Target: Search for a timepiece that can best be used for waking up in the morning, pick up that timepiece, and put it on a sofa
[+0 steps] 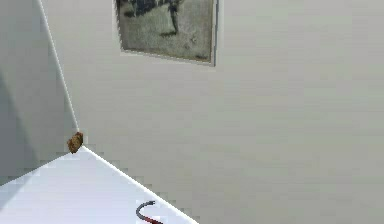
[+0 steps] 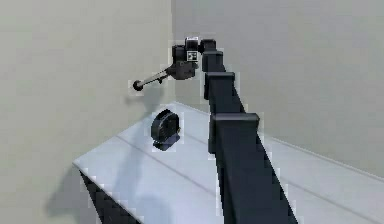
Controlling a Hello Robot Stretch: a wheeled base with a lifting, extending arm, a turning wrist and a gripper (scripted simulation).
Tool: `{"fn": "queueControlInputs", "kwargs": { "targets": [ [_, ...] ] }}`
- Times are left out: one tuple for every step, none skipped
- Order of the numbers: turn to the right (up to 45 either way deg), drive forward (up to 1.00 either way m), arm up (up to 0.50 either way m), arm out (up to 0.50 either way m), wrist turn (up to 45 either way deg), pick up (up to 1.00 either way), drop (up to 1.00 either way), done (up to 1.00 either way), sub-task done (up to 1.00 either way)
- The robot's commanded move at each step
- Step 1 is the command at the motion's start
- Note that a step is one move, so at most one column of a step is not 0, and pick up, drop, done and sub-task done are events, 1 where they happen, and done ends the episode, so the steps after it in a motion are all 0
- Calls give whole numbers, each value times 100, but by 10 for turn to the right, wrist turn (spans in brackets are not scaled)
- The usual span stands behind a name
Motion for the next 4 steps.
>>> {"fn": "queueControlInputs", "kwargs": {
  "targets": [
    [0, 0, -30, 0, 0, 0, 0, 0, 0],
    [0, 0, 0, 0, 0, 100, 0, 0, 0],
    [0, 0, 10, 0, 0, 0, 0, 0, 0],
    [0, 0, 20, 0, 0, 0, 0, 0, 0]
  ]
}}
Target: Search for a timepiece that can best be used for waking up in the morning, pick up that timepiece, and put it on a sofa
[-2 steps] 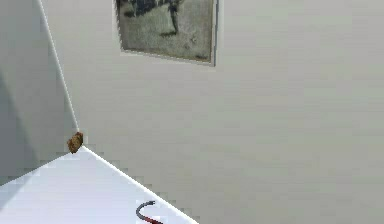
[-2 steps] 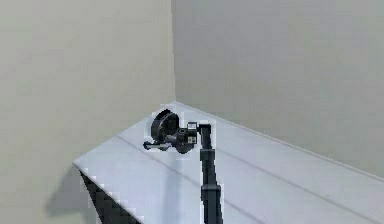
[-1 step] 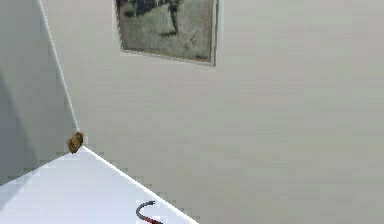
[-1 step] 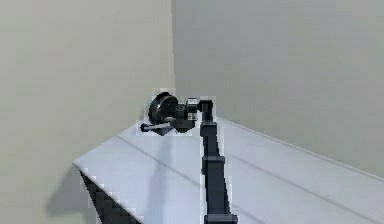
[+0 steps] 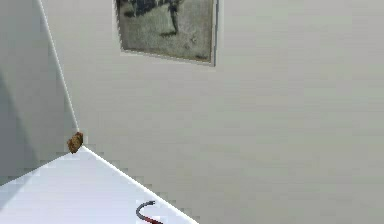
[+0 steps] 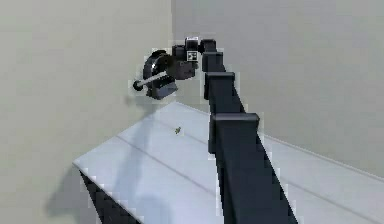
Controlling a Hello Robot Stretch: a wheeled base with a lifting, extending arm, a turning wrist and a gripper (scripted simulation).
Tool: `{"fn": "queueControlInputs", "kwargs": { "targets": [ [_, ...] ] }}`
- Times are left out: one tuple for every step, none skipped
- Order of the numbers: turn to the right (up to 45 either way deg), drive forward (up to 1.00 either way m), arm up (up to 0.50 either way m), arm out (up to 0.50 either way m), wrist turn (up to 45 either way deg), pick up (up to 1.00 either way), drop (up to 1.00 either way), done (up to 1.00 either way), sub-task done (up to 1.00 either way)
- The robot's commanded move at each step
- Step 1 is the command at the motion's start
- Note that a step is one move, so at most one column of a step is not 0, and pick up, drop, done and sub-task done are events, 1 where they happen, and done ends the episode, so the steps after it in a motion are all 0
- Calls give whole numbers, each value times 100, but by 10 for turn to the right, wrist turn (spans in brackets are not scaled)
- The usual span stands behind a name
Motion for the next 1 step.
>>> {"fn": "queueControlInputs", "kwargs": {
  "targets": [
    [0, 0, 0, 0, -450, 0, 0, 0, 0]
  ]
}}
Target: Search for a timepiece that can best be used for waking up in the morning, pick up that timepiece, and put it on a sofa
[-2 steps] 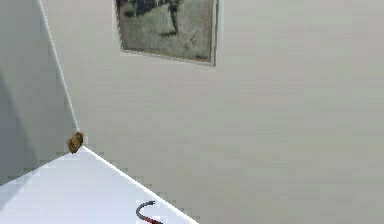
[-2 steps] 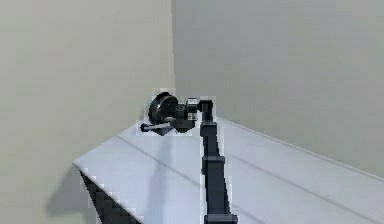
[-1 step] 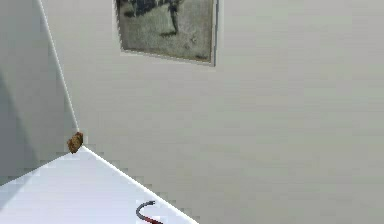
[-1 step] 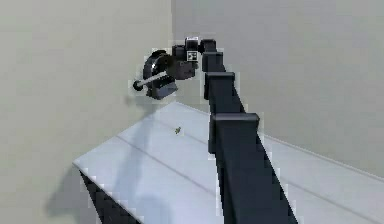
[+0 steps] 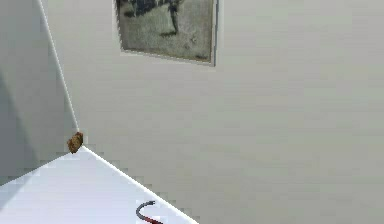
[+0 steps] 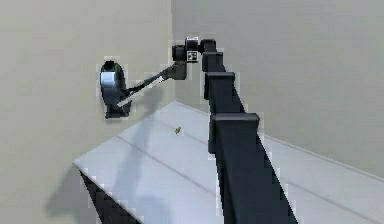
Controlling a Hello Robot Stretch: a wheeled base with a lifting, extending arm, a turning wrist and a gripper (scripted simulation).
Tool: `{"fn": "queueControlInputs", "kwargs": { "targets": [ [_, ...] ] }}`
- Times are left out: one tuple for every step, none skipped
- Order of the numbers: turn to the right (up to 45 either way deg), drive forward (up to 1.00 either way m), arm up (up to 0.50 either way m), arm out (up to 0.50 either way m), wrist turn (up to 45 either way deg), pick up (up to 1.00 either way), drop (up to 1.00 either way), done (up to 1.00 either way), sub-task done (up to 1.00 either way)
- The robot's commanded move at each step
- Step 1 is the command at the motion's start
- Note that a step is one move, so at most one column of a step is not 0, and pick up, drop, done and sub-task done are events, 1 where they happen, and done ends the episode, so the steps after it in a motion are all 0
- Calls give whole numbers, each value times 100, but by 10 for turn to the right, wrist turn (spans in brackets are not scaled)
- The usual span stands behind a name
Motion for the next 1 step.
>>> {"fn": "queueControlInputs", "kwargs": {
  "targets": [
    [0, 0, 0, 0, -420, 0, 0, 0, 0]
  ]
}}
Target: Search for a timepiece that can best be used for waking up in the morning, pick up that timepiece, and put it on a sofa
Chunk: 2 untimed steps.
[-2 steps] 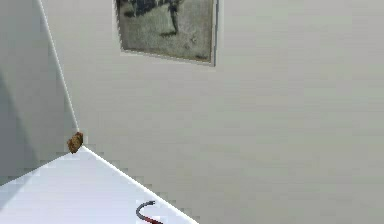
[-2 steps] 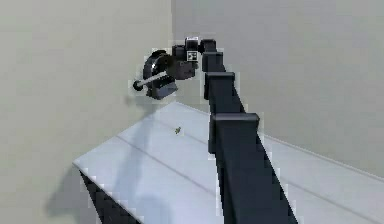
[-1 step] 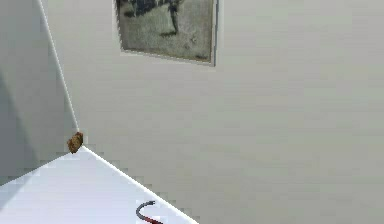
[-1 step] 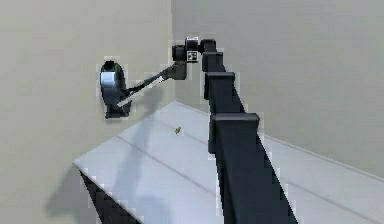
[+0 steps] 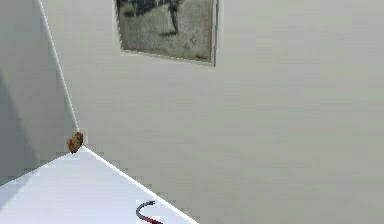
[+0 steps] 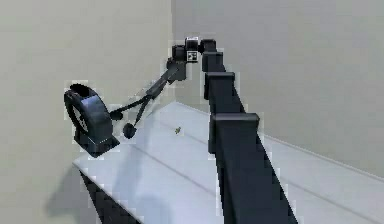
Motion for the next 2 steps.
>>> {"fn": "queueControlInputs", "kwargs": {
  "targets": [
    [0, 0, 0, -48, 0, 0, 0, 0, 0],
    [-450, 0, 0, 0, 0, 0, 0, 0, 0]
  ]
}}
